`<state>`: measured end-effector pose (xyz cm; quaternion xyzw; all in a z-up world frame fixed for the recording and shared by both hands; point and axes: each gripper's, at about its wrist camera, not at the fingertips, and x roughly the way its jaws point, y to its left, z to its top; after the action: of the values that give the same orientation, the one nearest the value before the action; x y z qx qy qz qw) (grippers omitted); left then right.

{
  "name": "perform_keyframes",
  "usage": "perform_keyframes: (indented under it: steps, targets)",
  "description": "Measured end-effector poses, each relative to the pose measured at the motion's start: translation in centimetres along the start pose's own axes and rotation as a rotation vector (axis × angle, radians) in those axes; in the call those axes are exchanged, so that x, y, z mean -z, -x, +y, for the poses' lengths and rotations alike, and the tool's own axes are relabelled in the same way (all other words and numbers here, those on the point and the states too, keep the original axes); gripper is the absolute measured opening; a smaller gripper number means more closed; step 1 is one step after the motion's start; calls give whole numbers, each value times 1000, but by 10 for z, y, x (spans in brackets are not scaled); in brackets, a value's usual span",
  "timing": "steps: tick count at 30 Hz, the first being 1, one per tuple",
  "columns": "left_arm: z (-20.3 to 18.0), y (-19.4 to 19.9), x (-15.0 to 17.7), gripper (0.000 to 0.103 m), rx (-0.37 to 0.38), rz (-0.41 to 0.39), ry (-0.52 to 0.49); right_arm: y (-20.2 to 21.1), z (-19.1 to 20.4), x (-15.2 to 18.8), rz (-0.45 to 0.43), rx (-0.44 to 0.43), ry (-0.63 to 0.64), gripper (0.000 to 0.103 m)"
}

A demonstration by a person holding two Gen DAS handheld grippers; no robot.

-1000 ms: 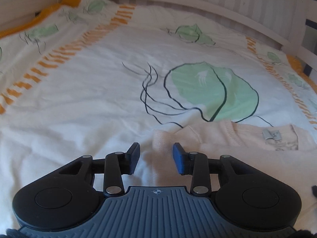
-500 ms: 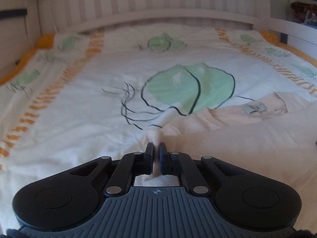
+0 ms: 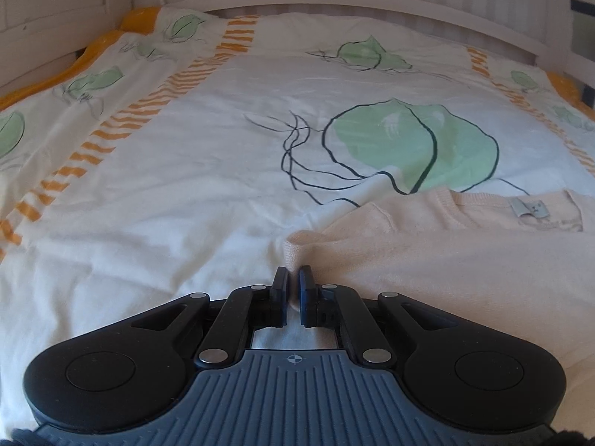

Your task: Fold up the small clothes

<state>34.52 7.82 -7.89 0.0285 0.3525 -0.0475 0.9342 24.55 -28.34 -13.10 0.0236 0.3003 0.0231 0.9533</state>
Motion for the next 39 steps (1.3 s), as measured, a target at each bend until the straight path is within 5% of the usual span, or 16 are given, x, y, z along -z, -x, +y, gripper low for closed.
perform_keyframes:
  steps: [8, 14, 16, 18, 20, 25, 27, 32, 33, 35, 39]
  targets:
    - [17, -16, -16, 0, -48, 71, 56, 6, -6, -14, 28, -29, -26, 103]
    - [39, -12, -20, 3, 34, 97, 118, 33, -16, -41, -56, -23, -63, 103]
    - [35, -6, -17, 11, 82, 72, 82, 35, -18, -55, -67, -74, -90, 103]
    - [28, -2, -14, 31, 133, 30, 66, 32, -14, -67, -61, -139, -96, 103]
    - [22, -3, -10, 37, 180, 3, 76, 25, -4, -80, -50, -193, -76, 103]
    - [9, -18, 0, 39, 245, 28, 84, -2, 38, -103, -13, -318, 22, 103]
    - [9, -16, 1, 30, 231, 21, 88, -16, 57, -110, 0, -385, 70, 103]
    - [25, -15, -5, 27, 204, 72, 240, -63, 108, -120, 60, -431, 192, 102]
    - [27, -16, -6, 27, 207, 81, 247, -74, 117, -122, 80, -439, 198, 98]
    - [25, -17, -7, 27, 203, 90, 218, -94, 127, -124, 127, -458, 181, 66]
    - [21, -18, -9, 27, 199, 98, 167, -125, 135, -123, 197, -468, 118, 62]
